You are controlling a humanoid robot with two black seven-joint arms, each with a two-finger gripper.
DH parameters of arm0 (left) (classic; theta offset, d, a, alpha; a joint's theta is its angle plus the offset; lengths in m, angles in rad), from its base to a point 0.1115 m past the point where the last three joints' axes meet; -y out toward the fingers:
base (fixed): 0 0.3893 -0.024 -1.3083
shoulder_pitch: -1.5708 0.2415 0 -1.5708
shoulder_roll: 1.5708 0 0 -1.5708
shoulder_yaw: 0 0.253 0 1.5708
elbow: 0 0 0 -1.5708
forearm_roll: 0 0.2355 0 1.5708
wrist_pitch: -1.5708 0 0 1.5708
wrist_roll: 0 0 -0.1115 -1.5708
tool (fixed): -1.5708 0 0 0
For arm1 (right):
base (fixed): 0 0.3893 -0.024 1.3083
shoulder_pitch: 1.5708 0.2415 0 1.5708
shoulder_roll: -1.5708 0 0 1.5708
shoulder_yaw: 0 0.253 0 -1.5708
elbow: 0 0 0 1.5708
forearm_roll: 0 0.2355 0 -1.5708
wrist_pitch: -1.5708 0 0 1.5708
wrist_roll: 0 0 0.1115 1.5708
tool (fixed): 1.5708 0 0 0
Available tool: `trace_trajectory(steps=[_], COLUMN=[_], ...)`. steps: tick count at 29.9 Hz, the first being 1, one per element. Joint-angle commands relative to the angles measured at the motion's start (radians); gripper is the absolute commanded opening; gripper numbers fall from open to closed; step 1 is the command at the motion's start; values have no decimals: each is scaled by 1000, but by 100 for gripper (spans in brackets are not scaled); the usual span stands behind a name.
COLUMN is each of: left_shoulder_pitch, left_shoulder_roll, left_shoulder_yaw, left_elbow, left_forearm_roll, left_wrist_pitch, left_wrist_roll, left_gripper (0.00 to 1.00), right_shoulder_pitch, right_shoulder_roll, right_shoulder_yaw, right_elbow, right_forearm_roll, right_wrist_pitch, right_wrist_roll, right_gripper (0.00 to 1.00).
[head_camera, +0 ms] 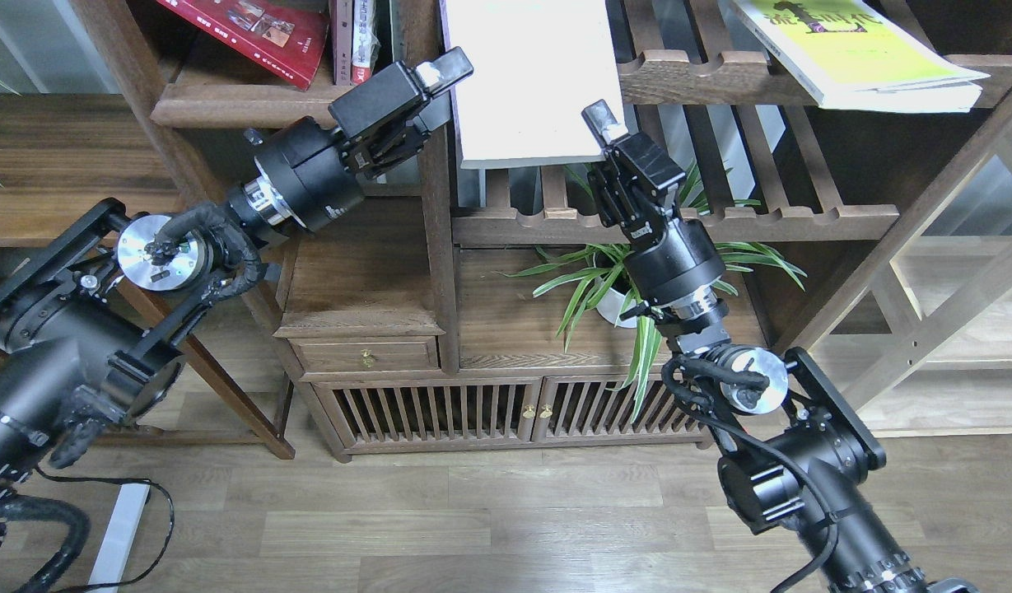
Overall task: Organize books on shelf
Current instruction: 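Raise the left gripper and grasp the white book's edge beside the right gripper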
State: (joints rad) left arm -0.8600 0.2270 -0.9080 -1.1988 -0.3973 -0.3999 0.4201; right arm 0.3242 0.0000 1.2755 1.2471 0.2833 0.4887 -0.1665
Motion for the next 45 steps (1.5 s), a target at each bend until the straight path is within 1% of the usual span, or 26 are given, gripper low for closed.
trace_trajectory(steps=[1, 5, 8, 16, 18, 21, 27, 29, 35, 41, 44, 45], left_shoulder_pitch=[-5, -14, -25, -82, -85, -85, -102, -109, -116, -116, -113, -110], left_shoulder_roll=[0, -2, -24, -71, -78, -87, -113, -126, -153, -153, -152, -152], left_shoulder_yaw=[1, 3, 1, 3, 3, 20, 54, 58, 58, 52, 44, 43], left_elbow=[1, 2, 15, 94, 110, 125, 163, 166, 168, 166, 166, 168], left_forearm_roll=[8, 8, 9, 9, 11, 14, 15, 15, 15, 14, 12, 12], left_wrist_pitch=[24, 78, 99, 98, 99, 101, 101, 101, 98, 79, 49, 29], left_wrist_roll=[2, 2, 2, 2, 2, 14, 17, 23, 22, 25, 26, 26], left_gripper=[97, 97, 97, 97, 97, 96, 96, 96, 93, 85, 69, 61], right_shoulder_pitch=[1, -2, -5, -14, -17, -19, -19, -19, -21, -28, -30, -30], right_shoulder_roll=[0, 0, 0, 0, 0, 0, 0, 0, 0, 0, 0, 0], right_shoulder_yaw=[7, 8, 8, 5, 2, -4, -7, -7, -7, -8, -8, -8], right_elbow=[0, 0, 0, 14, 15, 31, 37, 38, 41, 41, 41, 40], right_forearm_roll=[0, 2, 4, 5, 5, 5, 5, 5, 5, 4, 4, 4], right_wrist_pitch=[0, 0, 0, 0, 0, 0, 0, 0, 0, 0, 0, 0], right_wrist_roll=[1, 1, 2, 2, 2, 2, 2, 2, 2, 1, 1, 1], right_gripper=[5, 4, 4, 4, 4, 4, 4, 4, 4, 4, 4, 4])
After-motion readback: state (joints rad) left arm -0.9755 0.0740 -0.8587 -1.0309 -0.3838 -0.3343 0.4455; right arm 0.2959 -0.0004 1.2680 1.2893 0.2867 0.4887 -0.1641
